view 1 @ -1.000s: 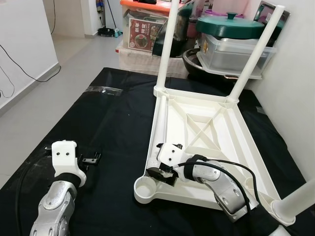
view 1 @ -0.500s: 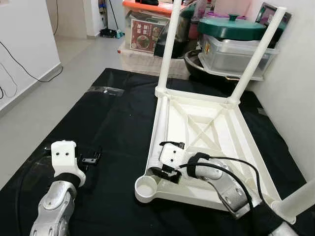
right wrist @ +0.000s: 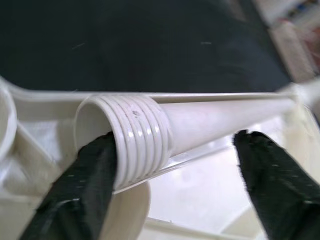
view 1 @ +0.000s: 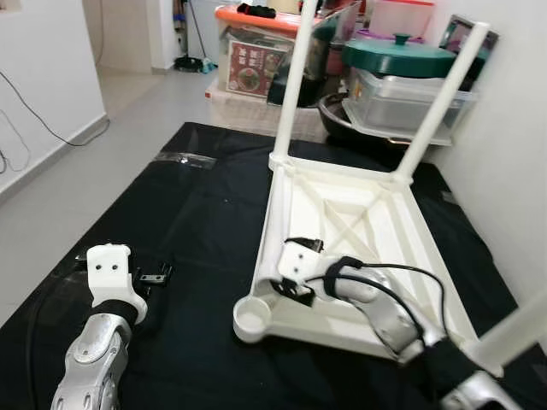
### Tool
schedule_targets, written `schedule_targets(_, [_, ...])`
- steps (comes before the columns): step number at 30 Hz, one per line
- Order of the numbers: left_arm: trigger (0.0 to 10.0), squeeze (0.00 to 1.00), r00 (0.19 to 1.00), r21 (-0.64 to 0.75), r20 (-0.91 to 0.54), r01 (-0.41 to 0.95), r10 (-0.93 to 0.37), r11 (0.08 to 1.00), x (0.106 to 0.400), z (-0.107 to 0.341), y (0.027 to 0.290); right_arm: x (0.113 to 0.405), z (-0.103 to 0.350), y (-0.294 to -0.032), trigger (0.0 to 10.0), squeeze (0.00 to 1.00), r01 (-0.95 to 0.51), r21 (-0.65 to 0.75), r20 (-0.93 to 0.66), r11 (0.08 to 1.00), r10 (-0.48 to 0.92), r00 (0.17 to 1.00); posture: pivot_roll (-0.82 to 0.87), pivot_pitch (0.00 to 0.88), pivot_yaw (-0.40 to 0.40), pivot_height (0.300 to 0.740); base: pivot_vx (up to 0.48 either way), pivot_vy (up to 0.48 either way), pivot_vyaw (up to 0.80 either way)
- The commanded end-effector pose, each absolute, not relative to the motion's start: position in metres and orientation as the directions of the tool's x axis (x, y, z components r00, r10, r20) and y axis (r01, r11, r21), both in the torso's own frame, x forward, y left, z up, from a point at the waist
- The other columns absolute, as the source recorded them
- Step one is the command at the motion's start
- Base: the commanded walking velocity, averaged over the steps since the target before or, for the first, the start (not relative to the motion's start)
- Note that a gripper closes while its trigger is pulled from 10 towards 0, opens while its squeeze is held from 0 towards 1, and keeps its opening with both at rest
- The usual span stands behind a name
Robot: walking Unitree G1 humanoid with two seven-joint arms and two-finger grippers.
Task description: Building children table
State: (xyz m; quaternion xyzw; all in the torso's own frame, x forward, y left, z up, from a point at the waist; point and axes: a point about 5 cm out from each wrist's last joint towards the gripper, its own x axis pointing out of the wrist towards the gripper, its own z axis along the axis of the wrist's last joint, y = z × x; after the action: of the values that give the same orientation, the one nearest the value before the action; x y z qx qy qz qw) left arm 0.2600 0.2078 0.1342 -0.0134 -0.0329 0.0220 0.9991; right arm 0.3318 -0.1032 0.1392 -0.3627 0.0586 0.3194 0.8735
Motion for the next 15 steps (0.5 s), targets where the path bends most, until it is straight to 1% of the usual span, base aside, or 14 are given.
schedule_targets(1, [10.0,0.00,0.997,-0.025,0.058,-0.045,0.047,0.999,0.261,0.132,0.208,0.343,0.156,-0.119,1.4,0.00,-0.500,-0.605,-0.256,0.620,0.443,0.859,0.14,0.000,-0.140,0.740,0.000,0.000,0.00])
schedule_targets(2, [10.0,0.00,0.997,-0.025,0.059,-0.044,0.046,0.999,0.262,0.132,0.207,0.344,0.159,-0.116,0.0,0.00,-0.484,-0.590,-0.229,0.646,0.441,0.868,0.15,0.000,-0.137,0.740,0.000,0.000,0.00])
schedule_targets(3, [10.0,0.00,0.997,-0.024,0.059,-0.043,0.045,0.999,0.262,0.133,0.206,0.344,0.161,-0.114,0.0,0.00,-0.463,-0.571,-0.201,0.678,0.432,0.879,0.15,0.000,-0.137,0.740,0.000,0.000,0.00])
schedule_targets(4, [10.0,0.00,0.997,-0.024,0.059,-0.043,0.045,0.999,0.262,0.133,0.206,0.344,0.161,-0.114,0.0,0.00,-0.463,-0.571,-0.201,0.678,0.432,0.879,0.15,0.000,-0.137,0.740,0.000,0.000,0.00])
schedule_targets(7, [10.0,0.00,0.997,-0.020,0.060,-0.046,0.047,0.999,0.264,0.134,0.208,0.344,0.165,-0.114,0.0,0.00,-0.405,-0.532,-0.141,0.743,0.394,0.908,0.15,0.000,-0.136,0.740,0.000,0.000,0.00])
schedule_targets(15, [10.0,0.00,0.998,-0.016,0.047,-0.050,0.051,0.999,0.264,0.130,0.208,0.344,0.164,-0.118,0.0,0.00,-0.387,-0.529,-0.137,0.755,0.374,0.917,0.13,0.000,-0.125,0.740,0.000,0.000,0.00])
